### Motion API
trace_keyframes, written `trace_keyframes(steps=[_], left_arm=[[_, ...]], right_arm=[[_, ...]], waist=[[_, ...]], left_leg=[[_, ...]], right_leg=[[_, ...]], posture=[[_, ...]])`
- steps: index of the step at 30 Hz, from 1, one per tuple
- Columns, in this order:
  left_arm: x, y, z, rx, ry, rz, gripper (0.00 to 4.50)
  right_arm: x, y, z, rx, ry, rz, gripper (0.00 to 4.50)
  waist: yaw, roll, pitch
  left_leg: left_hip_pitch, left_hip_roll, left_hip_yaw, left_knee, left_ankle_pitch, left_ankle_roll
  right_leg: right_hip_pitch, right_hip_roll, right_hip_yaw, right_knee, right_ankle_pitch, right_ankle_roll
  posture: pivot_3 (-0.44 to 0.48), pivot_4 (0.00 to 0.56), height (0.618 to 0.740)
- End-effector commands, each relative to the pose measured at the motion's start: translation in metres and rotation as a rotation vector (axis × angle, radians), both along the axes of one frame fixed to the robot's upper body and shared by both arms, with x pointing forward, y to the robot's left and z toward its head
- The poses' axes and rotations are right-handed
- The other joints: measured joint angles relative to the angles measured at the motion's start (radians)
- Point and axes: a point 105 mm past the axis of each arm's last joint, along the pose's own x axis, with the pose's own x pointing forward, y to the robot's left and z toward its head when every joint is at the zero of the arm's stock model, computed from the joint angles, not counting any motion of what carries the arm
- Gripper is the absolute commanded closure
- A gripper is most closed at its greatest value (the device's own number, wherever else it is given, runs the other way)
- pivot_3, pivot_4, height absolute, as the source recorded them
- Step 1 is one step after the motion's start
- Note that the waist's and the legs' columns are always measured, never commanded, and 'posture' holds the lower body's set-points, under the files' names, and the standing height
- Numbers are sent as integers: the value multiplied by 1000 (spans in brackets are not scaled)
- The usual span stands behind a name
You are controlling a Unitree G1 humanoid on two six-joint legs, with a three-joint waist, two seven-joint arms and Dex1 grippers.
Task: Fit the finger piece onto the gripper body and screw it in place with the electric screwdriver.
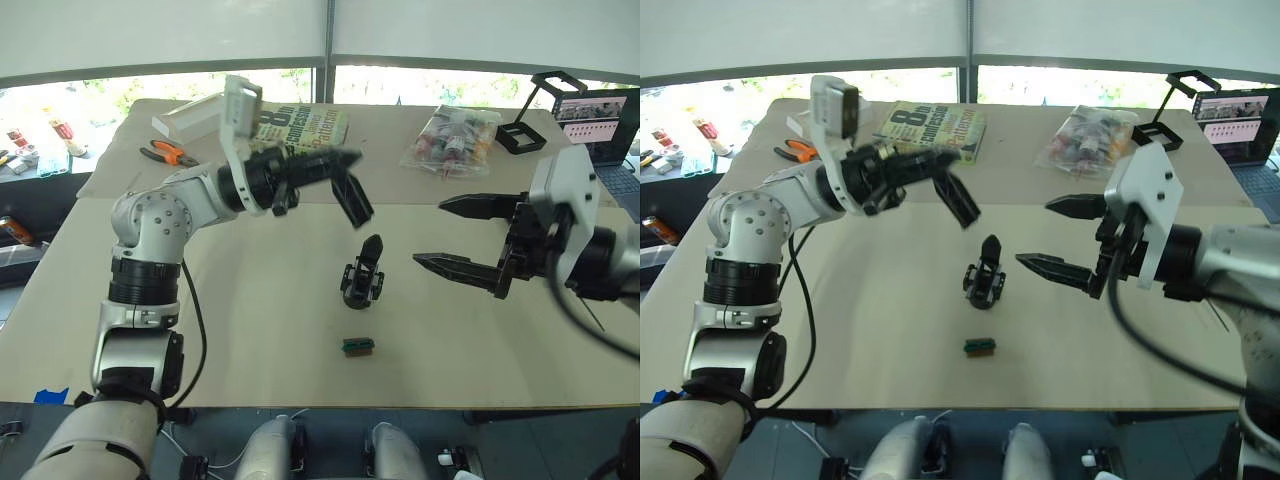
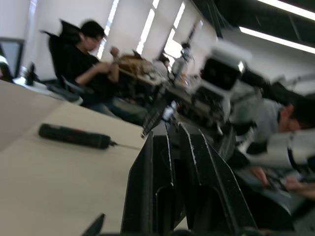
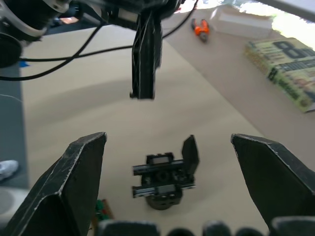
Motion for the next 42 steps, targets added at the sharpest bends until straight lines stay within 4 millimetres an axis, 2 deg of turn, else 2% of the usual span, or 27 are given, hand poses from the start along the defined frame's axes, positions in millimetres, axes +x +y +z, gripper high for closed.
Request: trace_keyframes(steps=[1, 5, 9, 18, 21, 30, 35, 38, 42], left_arm=[[-13, -8, 3, 39, -78, -113, 4500], [-17, -22, 2, 29, -84, -155, 4500], [-16, -25, -7, 53, -116, -155, 4500], [-21, -25, -14, 75, -131, -176, 4500], [-23, -26, -15, 77, -124, -183, 4500], [-27, -28, -19, 86, -105, -193, 4500], [-28, -30, -21, 102, -74, -193, 4500], [-23, -30, -15, 74, -82, -156, 3313], [-4, -7, -2, -43, -192, -35, 1428]], right_arm=[[-5, 10, -10, -7, 174, 46, 40], [1, 37, -12, 42, 238, 103, 40], [7, 51, -15, 48, 239, 110, 40], [5, 54, -18, 37, 254, 124, 40], [5, 56, -17, 37, 247, 137, 821], [-3, 64, -20, 37, 262, 191, 3995], [-8, 65, -24, 27, 267, 209, 4097], [-9, 63, -22, 43, 233, 207, 4097], [-16, 48, -19, 88, 147, 172, 4097]], waist=[[0, -1, 0], [-1, -1, 1], [1, -1, 1], [0, -1, 1], [0, -1, 0], [0, -1, 0], [0, -1, 1], [1, -1, 1], [2, -1, 1]], left_leg=[[0, 0, 0, 0, 0, 0], [-1, 0, 0, 1, 0, 0], [-2, 0, 0, 0, 0, 0], [-3, 0, 0, 0, 0, 1], [-3, 0, 0, 0, 0, 1], [-3, 0, 0, 0, 0, 1], [-3, 0, -1, 0, 0, 1], [-3, 0, -1, 0, 0, 1], [-3, 0, -1, 0, 0, 1]], right_leg=[[0, 0, 0, 0, 0, 0], [-2, -1, 2, 0, 0, 0], [-2, -1, 1, 2, 0, 0], [-2, -1, 0, 2, 0, 0], [-2, -1, 0, 2, 0, 0], [-2, -1, 0, 2, 0, 0], [-2, -1, 0, 2, 0, 0], [-2, -1, 0, 2, 0, 0], [-2, -1, 0, 2, 0, 0]], posture=[[0, 150, 740], [0, 150, 740], [0, 150, 740], [0, 150, 740], [0, 150, 740], [0, 150, 740], [0, 150, 740], [0, 150, 740], [0, 150, 740]])
